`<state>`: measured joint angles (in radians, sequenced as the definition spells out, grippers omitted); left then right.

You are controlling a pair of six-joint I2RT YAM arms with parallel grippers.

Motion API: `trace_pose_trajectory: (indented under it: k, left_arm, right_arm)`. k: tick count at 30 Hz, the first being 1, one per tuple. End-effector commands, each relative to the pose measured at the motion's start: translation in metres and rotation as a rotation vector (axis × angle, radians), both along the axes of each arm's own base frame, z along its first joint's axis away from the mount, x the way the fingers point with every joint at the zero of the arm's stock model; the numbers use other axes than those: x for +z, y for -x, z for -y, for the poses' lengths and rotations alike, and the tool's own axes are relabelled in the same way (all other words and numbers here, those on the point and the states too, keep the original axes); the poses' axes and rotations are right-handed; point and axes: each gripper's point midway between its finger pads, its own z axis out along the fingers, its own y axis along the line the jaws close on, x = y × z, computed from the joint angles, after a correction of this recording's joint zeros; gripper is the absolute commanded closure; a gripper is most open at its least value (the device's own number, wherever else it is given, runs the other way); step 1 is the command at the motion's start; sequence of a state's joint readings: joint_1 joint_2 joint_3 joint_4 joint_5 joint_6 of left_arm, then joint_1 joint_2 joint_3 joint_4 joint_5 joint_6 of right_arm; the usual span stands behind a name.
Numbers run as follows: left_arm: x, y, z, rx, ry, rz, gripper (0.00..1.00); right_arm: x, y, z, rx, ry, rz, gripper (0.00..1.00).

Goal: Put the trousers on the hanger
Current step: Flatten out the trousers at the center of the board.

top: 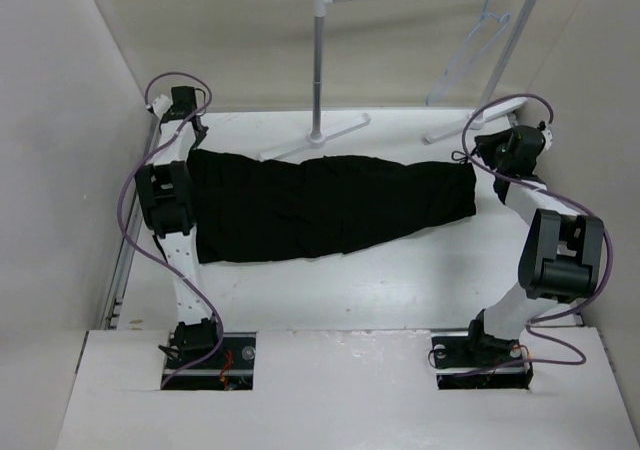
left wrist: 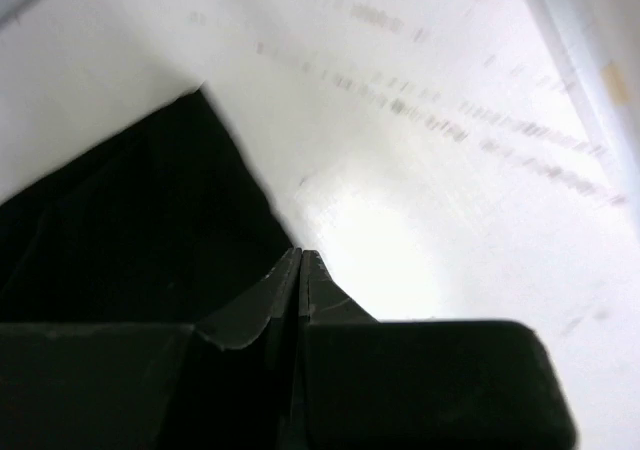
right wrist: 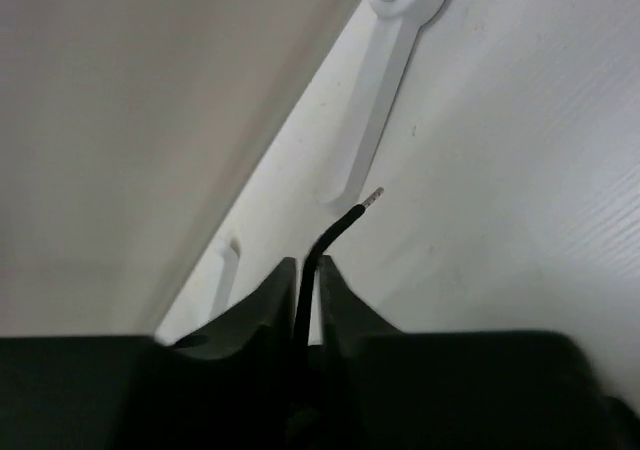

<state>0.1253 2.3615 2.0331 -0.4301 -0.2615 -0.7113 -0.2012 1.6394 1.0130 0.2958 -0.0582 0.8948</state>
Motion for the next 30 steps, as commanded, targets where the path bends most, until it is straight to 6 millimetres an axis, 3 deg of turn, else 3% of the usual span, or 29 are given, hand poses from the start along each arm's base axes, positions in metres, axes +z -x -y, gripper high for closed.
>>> trace_pose_trajectory:
  k: [1, 3, 5, 7, 9, 11, 13, 14, 18, 21, 24, 26, 30]
  left_arm:
    - [0.1, -0.026, -0.01, 0.063, -0.029, 0.276, 0.98]
    - [0.104, -0.03, -0.007, 0.059, -0.033, 0.295, 0.92]
    - [0.104, -0.03, 0.003, 0.019, -0.011, 0.289, 0.77]
    - [0.11, -0.013, 0.009, -0.002, 0.0, 0.273, 0.63]
    - [0.117, 0.023, 0.01, 0.014, -0.005, 0.254, 0.53]
    - [0.119, 0.069, 0.007, 0.052, -0.022, 0.233, 0.48]
    - [0.117, 0.121, 0.004, 0.093, -0.024, 0.206, 0.48]
    - [0.115, 0.14, 0.003, 0.11, -0.02, 0.199, 0.48]
    - [0.098, 0.237, -0.002, 0.216, 0.025, 0.144, 0.52]
    - [0.075, 0.305, -0.007, 0.309, 0.053, 0.058, 0.55]
    - [0.044, 0.349, -0.007, 0.378, 0.104, -0.007, 0.56]
    - [0.026, 0.36, -0.004, 0.389, 0.157, -0.026, 0.55]
    - [-0.004, 0.363, 0.006, 0.374, 0.237, -0.04, 0.54]
  right_arm:
    - [0.03, -0.016, 0.013, -0.053, -0.03, 0.136, 0.73]
    - [0.025, -0.014, 0.013, -0.06, -0.043, 0.122, 0.51]
    - [0.024, -0.004, 0.006, -0.043, -0.056, 0.097, 0.38]
    - [0.028, 0.013, 0.003, -0.044, -0.05, 0.075, 0.35]
    - [0.026, 0.036, -0.009, -0.038, -0.046, 0.04, 0.34]
    - [0.02, 0.064, -0.027, -0.027, -0.049, 0.001, 0.49]
    - [0.011, 0.096, -0.051, -0.004, -0.048, -0.041, 0.78]
    - [0.006, 0.113, -0.065, 0.016, -0.046, -0.066, 0.87]
    - [-0.003, 0.168, -0.114, 0.151, 0.008, -0.131, 0.92]
    - [-0.01, 0.204, -0.128, 0.23, 0.045, -0.166, 0.84]
    - [-0.017, 0.229, -0.14, 0.322, 0.057, -0.196, 0.7]
    - [-0.024, 0.24, -0.15, 0.381, 0.057, -0.212, 0.58]
    - [-0.036, 0.252, -0.162, 0.441, 0.059, -0.242, 0.46]
